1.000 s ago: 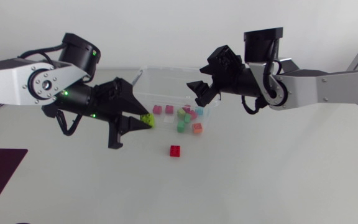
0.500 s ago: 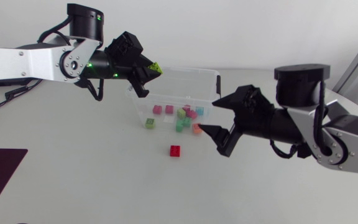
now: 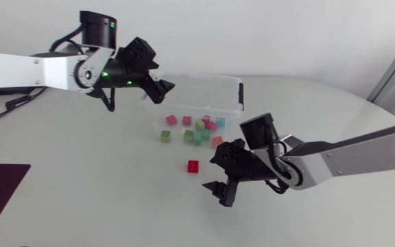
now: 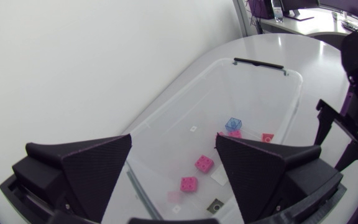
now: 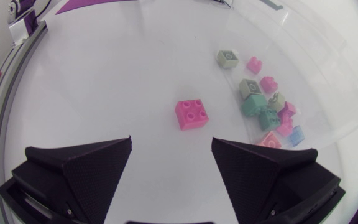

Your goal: Pick up the duplo bricks and place them in the container

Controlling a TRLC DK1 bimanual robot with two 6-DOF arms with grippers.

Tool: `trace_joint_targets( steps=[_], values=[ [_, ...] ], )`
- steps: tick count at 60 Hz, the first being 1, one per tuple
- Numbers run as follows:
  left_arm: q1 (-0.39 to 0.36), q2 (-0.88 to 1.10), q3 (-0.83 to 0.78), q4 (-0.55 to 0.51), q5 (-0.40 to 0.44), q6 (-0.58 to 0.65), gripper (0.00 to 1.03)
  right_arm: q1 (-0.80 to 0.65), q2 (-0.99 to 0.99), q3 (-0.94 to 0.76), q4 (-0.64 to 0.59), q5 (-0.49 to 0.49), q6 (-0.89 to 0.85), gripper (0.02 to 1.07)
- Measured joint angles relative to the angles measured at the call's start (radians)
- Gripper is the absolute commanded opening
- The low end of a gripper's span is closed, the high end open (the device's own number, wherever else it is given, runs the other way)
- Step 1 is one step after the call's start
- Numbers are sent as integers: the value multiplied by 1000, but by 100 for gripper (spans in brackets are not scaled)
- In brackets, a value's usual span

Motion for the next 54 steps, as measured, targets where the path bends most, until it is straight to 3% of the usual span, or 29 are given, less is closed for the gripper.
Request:
trace_joint_targets(
  steps=[9,19,35,43,54],
  values=[
    [69,-243,-171,-10,-1,-14,99,-7,130,98,29,-20,-20,95],
    [101,-370,-299,-14,0,-14,99,-14,190,188,10,-43,-28,95],
    [108,-468,-473,-39,0,0,99,-59,240,338,-253,-166,-89,94],
    [108,-494,-516,-39,0,16,99,-57,255,387,-353,-159,-121,94],
    [108,-523,-544,-43,0,40,99,-37,273,467,-457,-116,-152,83]
  ],
)
